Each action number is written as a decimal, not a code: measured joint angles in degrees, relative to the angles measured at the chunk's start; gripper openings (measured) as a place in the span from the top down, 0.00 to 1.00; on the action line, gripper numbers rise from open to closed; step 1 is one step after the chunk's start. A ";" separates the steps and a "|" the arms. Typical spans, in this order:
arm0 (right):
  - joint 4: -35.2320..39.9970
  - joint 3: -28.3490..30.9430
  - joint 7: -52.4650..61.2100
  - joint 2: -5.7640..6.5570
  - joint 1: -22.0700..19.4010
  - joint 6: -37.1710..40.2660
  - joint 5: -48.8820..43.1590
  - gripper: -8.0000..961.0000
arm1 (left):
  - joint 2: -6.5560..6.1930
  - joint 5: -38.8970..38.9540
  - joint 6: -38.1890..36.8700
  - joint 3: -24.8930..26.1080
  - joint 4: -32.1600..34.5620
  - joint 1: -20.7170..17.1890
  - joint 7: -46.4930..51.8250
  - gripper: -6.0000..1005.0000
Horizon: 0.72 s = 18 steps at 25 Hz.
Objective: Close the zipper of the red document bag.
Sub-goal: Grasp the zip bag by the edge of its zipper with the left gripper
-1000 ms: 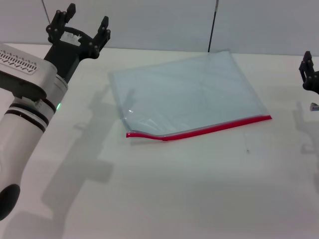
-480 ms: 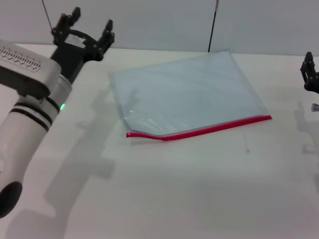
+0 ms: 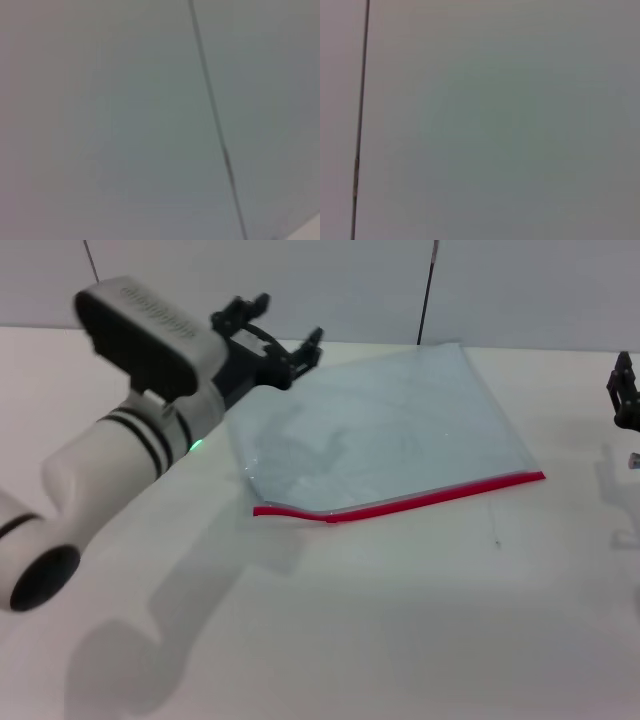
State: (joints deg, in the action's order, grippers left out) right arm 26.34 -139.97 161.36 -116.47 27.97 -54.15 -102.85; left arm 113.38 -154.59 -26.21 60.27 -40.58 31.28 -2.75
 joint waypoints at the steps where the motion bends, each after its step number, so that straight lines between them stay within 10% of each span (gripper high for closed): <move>1: 0.01 0.02 0.00 0.03 0.05 0.38 0.28 0.37 | -0.46 -0.81 2.80 0.05 -2.65 -0.34 -0.11 0.22; 10: -0.07 0.05 0.00 0.15 0.07 1.10 1.07 0.37 | -1.68 -8.53 28.15 2.08 -21.85 -4.41 -5.45 0.22; 18: -0.07 0.05 0.00 0.20 0.21 1.17 1.10 0.37 | 0.32 -8.98 52.37 4.90 -32.07 -4.54 -18.15 0.22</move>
State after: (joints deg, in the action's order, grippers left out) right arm 26.28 -139.92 161.36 -116.28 28.18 -52.98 -101.75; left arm 113.71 -163.57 26.16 65.17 -72.65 26.74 -20.90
